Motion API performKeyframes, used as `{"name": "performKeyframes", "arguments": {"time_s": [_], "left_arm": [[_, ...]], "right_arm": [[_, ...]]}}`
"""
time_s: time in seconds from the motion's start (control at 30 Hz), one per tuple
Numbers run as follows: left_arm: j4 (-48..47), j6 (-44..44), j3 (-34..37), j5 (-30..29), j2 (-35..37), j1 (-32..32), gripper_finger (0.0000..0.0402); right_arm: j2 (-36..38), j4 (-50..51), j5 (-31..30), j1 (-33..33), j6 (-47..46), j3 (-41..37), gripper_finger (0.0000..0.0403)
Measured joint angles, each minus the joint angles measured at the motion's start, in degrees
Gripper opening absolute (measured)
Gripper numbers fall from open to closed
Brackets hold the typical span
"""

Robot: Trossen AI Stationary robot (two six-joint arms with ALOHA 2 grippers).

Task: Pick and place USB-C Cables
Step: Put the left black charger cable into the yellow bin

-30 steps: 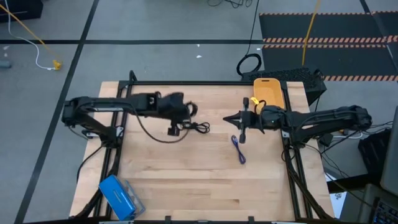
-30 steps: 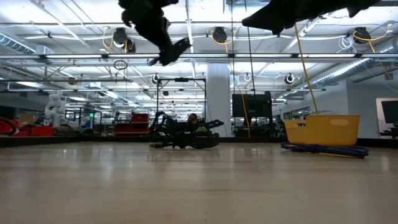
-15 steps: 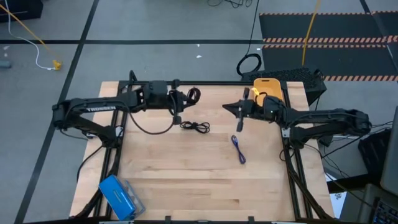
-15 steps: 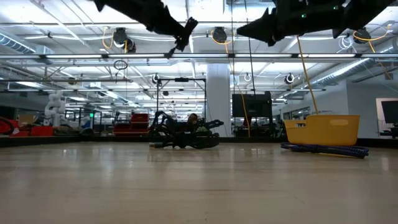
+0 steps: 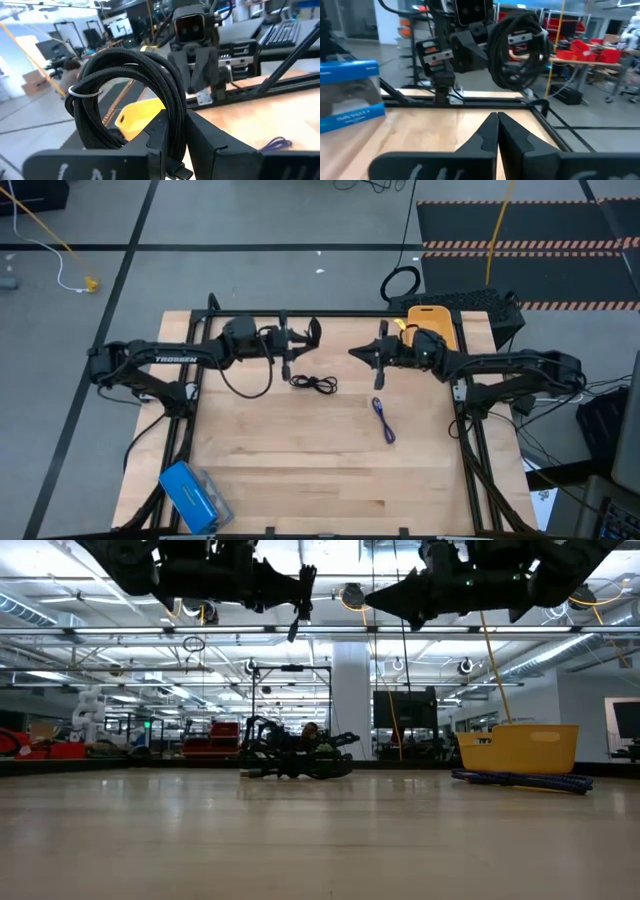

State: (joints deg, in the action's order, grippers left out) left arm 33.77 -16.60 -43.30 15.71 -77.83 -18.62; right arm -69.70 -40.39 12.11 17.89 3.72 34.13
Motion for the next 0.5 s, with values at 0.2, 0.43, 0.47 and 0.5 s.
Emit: {"name": "performKeyframes", "arguments": {"time_s": [0.2, 0.43, 0.47, 0.5], "left_arm": [[4.5, 2.8, 0.2, 2.5, -4.6, 1.5, 0.0058], [11.8, 3.9, 0.2, 2.5, -8.9, 2.6, 0.0058], [12.7, 3.9, 0.2, 2.5, -9.2, 2.7, 0.0058], [13.0, 3.7, 0.2, 2.5, -9.2, 2.9, 0.0058]], "right_arm": [[-3.5, -5.5, 1.1, 0.6, -1.9, 0.0, 0.0000], [-3.5, -6.8, 10.3, 1.0, -4.8, 0.0, 0.0000], [-3.3, -7.3, 10.7, 1.0, -5.6, 0.0, 0.0000], [-3.3, -8.4, 10.7, 1.0, -6.3, 0.0, 0.0000]]}}
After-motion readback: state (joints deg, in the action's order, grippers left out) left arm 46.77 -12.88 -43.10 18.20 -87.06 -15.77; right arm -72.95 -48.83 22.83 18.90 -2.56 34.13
